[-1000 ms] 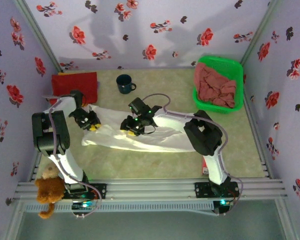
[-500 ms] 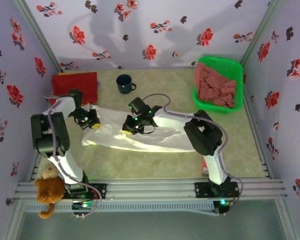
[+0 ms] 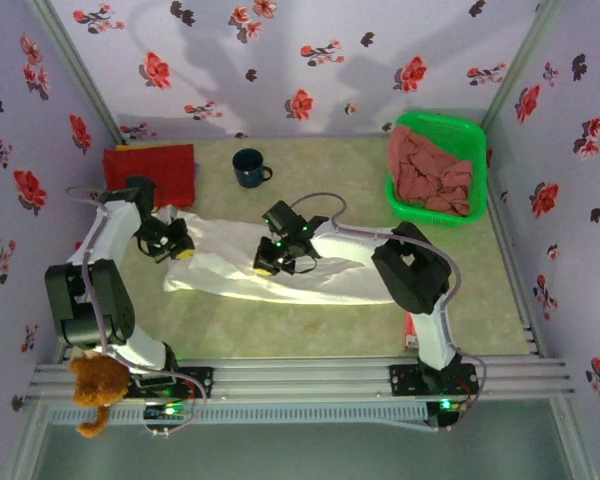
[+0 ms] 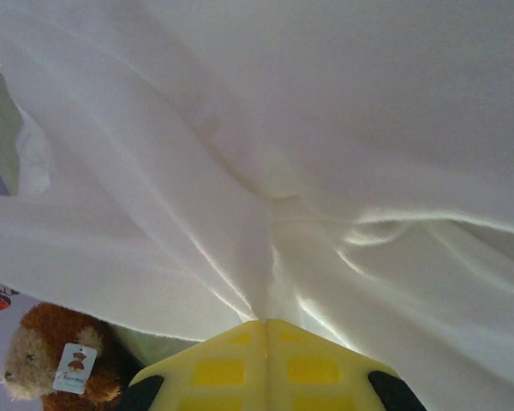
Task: Fold and stack the t-shirts
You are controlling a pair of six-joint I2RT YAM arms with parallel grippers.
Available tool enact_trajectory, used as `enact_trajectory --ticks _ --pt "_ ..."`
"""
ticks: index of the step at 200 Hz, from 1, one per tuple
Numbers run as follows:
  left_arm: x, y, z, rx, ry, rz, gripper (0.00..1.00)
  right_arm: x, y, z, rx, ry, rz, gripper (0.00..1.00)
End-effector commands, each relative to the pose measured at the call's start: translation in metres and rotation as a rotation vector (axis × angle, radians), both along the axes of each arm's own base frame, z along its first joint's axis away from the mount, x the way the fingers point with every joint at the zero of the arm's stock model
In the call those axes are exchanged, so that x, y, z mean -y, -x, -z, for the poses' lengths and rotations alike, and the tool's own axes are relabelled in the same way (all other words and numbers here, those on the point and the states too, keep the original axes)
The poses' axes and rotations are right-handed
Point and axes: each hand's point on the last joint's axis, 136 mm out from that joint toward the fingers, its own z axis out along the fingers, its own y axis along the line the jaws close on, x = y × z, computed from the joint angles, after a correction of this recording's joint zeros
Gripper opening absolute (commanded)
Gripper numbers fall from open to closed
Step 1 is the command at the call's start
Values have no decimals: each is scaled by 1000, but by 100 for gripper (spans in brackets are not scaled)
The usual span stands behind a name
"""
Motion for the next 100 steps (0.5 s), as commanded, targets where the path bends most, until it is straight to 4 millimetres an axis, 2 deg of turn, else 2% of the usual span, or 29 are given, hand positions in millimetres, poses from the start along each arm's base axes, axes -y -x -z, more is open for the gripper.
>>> enact_trajectory --ticks 1,36,59,67,71,76,80,87,100 --pt "-1 37 5 -96 -11 12 0 20 7 -11 33 71 -4 0" --pt "1 69 28 -239 -8 1 0 19 8 -1 8 75 -9 0" --pt "8 84 38 -308 14 15 0 18 6 3 5 81 -24 12" --pt "13 87 39 -319 32 25 8 19 3 2 11 86 -23 19" --pt "15 88 38 -324 39 29 14 20 3 2 15 90 -23 23" --pt "16 90 38 -334 42 34 27 21 1 0 22 91 -21 29" --pt "16 92 38 -340 39 39 33 22 1 0 25 93 -19 33" --pt "15 92 37 -341 32 45 37 24 -1 -3 34 94 -18 40" --pt "9 88 33 -323 -3 52 42 26 -1 -8 48 103 -24 45"
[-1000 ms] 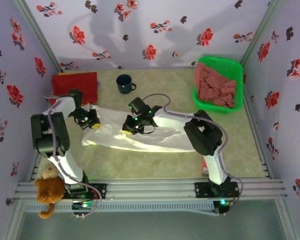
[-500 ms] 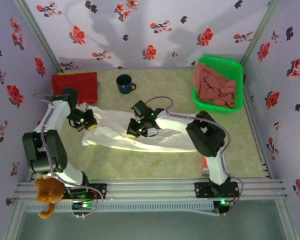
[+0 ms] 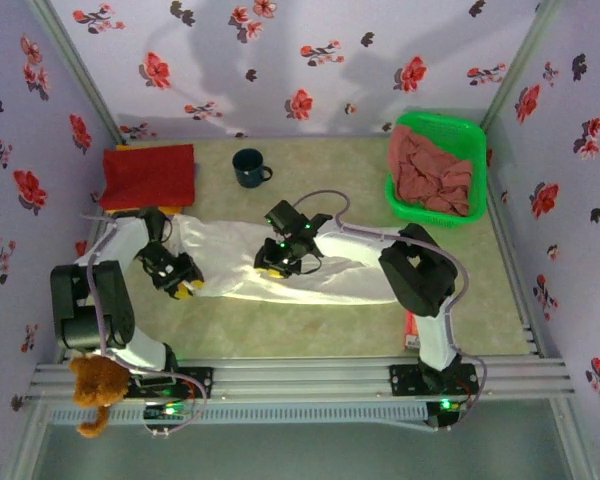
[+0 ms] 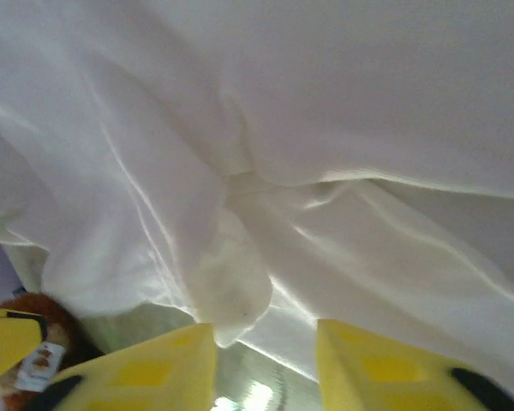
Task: Fold and stack the t-shirts
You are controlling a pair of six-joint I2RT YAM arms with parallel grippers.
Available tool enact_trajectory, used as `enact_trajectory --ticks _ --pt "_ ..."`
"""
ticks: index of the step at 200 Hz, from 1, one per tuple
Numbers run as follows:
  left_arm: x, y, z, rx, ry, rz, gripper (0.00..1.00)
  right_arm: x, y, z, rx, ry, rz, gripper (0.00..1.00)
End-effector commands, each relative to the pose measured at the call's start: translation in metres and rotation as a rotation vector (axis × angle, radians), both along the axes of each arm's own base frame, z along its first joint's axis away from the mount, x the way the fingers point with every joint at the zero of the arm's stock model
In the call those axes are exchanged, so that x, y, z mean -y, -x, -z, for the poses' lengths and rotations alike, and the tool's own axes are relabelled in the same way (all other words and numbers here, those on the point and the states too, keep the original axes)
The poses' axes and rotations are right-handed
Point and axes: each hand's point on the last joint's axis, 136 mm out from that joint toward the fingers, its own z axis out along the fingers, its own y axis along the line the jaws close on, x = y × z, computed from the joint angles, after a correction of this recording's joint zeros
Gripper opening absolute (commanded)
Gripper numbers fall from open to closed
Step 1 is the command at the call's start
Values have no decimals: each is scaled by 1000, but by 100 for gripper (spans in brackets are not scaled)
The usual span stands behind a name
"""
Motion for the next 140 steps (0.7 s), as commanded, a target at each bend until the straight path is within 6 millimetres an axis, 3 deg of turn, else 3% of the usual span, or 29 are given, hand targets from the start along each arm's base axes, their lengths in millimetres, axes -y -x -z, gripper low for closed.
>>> enact_trajectory --ticks 1,21,62,83,117,140 --pt "-2 7 -7 -27 -13 28 42 8 -4 -6 27 36 -7 46" --pt "-12 -12 -19 30 -53 23 45 13 -2 -13 46 47 -19 48" --pt "-28 -78 -37 148 -37 -48 45 3 5 -21 65 -18 -89 47" --pt "-34 -103 -30 153 -31 -49 45 -8 5 -29 85 -75 -118 46" --pt "-67 -137 -7 258 -212 -29 43 -13 3 -25 84 -70 -133 45" --pt "-66 -157 2 312 -192 -10 41 -17 4 -23 68 -80 -146 45"
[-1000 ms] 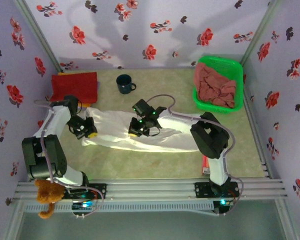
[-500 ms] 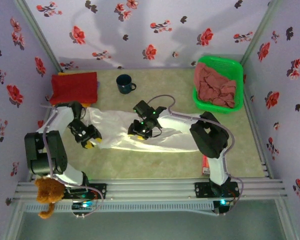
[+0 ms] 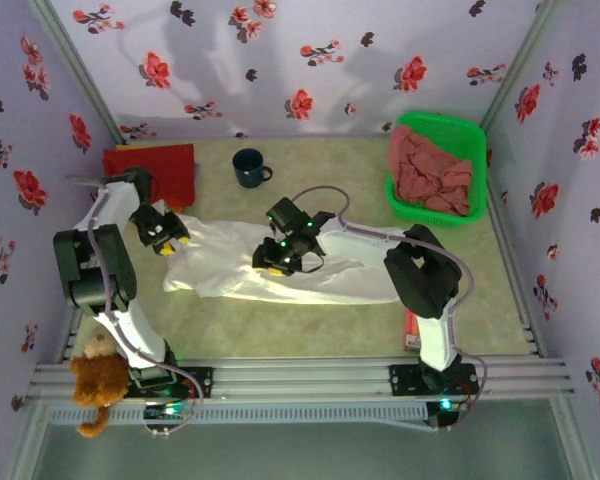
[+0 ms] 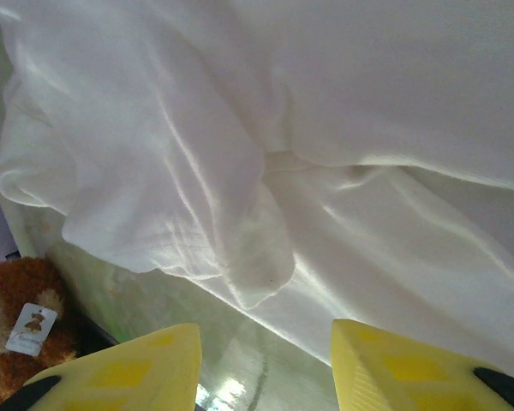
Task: Fold and stack the t-shirts
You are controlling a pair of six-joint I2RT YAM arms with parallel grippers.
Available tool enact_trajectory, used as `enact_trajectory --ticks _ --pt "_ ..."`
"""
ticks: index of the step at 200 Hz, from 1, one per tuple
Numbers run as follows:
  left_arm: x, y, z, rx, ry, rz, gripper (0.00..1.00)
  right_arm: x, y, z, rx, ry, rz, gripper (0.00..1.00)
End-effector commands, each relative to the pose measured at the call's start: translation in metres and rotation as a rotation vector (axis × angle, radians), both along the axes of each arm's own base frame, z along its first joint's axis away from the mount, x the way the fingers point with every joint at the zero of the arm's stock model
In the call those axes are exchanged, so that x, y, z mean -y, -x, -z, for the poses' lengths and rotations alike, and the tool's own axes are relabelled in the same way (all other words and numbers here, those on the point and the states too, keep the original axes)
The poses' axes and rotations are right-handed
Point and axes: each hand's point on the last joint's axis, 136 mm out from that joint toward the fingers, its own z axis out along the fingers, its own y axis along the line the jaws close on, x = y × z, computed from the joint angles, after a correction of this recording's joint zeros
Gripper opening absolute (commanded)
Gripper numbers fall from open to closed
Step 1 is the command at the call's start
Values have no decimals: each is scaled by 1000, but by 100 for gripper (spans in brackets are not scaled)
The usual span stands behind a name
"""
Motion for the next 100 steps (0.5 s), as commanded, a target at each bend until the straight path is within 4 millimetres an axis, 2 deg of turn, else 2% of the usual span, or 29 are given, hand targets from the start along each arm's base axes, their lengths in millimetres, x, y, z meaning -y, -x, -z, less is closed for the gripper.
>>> enact_trajectory --ticks 1,30,60,100 --pt "-11 -28 9 94 -45 34 41 -13 0 -7 13 -39 -48 45" --pt "-16 -46 10 137 -66 35 40 -11 1 -6 14 -14 -64 44" --pt "-18 -62 23 119 -54 43 39 -17 2 -3 -18 -26 -77 43" --pt "-17 -81 29 139 -30 51 31 -20 4 -1 -39 -20 -100 43"
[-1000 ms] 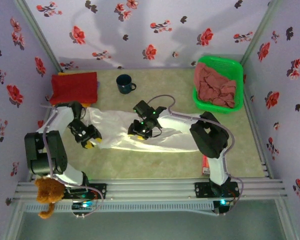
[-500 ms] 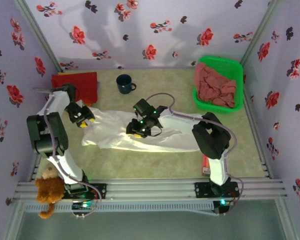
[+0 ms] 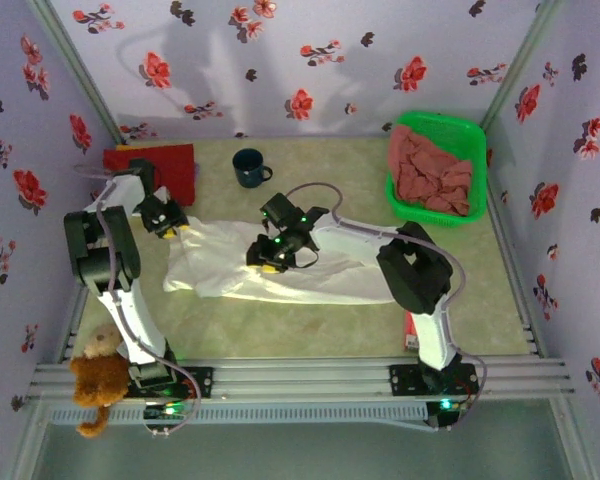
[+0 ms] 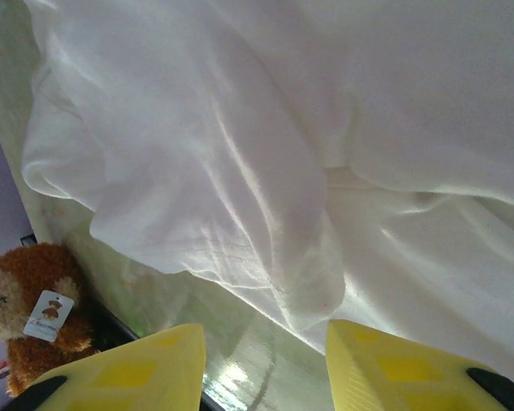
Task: Fold and stack the t-shirts
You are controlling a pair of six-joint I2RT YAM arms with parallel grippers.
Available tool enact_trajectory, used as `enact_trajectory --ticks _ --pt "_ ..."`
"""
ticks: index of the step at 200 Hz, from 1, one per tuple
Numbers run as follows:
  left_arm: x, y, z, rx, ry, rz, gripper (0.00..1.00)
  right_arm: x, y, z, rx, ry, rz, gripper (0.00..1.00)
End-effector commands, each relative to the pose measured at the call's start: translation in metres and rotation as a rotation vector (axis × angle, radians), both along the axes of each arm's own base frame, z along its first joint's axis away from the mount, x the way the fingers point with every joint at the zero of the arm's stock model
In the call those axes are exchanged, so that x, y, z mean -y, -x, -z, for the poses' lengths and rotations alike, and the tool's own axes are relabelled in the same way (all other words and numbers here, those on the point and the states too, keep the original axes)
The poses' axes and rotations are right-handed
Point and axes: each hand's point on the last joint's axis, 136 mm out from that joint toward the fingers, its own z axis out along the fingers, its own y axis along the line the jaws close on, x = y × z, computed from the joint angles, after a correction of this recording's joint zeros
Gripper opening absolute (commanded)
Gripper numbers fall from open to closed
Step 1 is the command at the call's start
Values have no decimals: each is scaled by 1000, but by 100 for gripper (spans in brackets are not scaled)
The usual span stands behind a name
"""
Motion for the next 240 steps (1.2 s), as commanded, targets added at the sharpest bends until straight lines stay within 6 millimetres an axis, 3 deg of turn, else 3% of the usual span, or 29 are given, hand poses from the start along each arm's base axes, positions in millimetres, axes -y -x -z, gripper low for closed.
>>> enact_trajectory --ticks 1,76,105,131,159,184,201,213,240 --pt "-3 -16 -3 33 9 25 31 -4 7 1 -21 5 -47 43" --pt "11 -38 -20 96 107 37 7 1 8 16 -23 43 -52 42" --pt "16 -44 -25 77 149 29 6 -2 5 26 -31 33 -43 42" --pt "18 -46 -23 43 170 30 6 2 -1 22 0 40 -22 44" --pt "17 -47 -17 18 165 39 12 13 -6 11 28 52 5 47" --pt "18 -41 -23 18 160 50 36 35 -10 1 54 76 45 49" --pt "17 -33 -38 42 140 75 43 58 -10 -5 75 97 87 51" --pt "11 -21 -45 35 96 81 48 78 -8 -7 83 114 123 51" --pt "7 24 -51 -50 58 61 48 115 6 0 54 151 194 53"
